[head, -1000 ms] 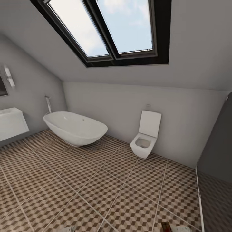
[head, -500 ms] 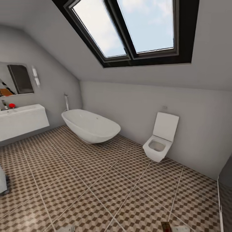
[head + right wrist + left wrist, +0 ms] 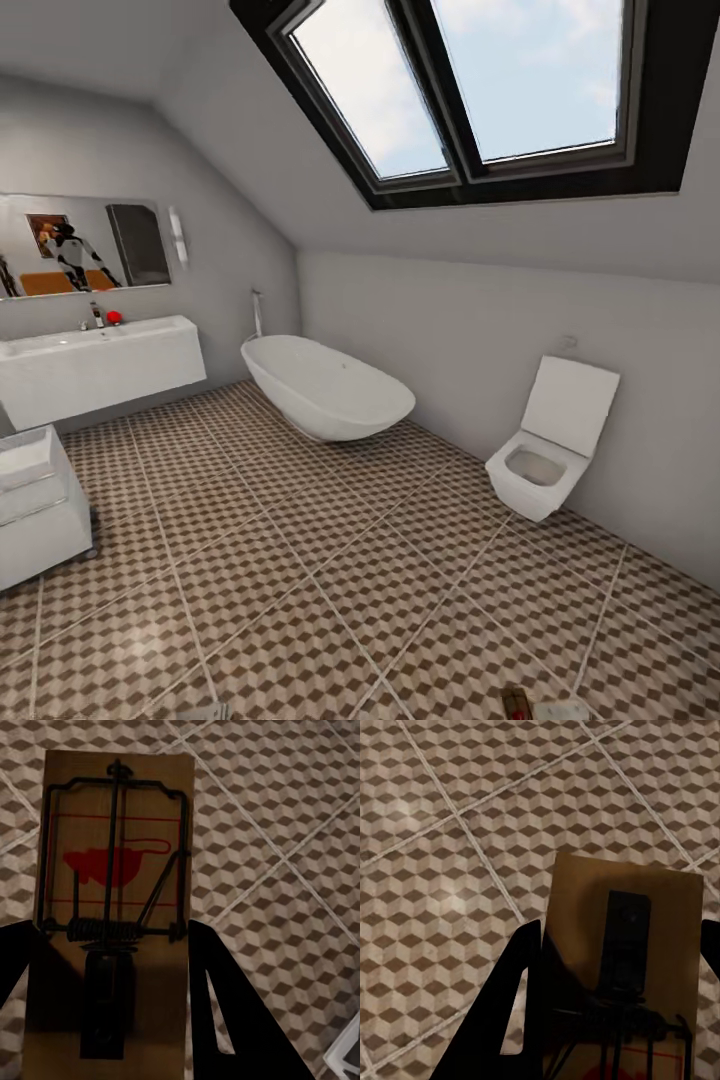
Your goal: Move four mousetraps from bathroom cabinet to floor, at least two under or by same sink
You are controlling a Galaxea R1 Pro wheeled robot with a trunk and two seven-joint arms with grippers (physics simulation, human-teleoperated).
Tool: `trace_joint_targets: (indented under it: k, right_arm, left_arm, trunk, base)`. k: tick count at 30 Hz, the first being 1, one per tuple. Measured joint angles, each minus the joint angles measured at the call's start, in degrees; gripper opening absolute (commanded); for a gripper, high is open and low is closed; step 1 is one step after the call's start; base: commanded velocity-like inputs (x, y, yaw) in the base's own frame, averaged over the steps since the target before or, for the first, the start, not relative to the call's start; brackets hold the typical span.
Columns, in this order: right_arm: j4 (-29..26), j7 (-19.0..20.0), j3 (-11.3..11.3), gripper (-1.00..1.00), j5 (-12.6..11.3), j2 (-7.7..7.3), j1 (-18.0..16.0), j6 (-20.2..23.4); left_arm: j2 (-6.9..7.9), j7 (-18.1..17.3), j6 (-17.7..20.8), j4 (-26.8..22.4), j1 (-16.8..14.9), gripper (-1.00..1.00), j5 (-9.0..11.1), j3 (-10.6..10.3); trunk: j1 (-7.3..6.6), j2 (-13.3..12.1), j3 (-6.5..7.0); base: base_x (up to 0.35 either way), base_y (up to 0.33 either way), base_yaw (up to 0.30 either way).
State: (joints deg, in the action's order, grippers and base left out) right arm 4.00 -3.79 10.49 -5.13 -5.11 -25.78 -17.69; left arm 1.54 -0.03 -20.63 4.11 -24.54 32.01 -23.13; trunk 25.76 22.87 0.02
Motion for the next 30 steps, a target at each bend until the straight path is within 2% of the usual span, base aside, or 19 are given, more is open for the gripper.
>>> trace_joint_targets:
  k: [30]
  right_arm:
    - [0.00,-0.01,-0.01,-1.00,0.08,0.01,0.00,0.01]
  left_arm:
    - [0.00,0.00,0.00,0.00,0.00,-1.00,0.00,0.00]
  trunk:
    - [0.00,0.00,0.00]
  base:
    - [0.000,0.000,0.298]
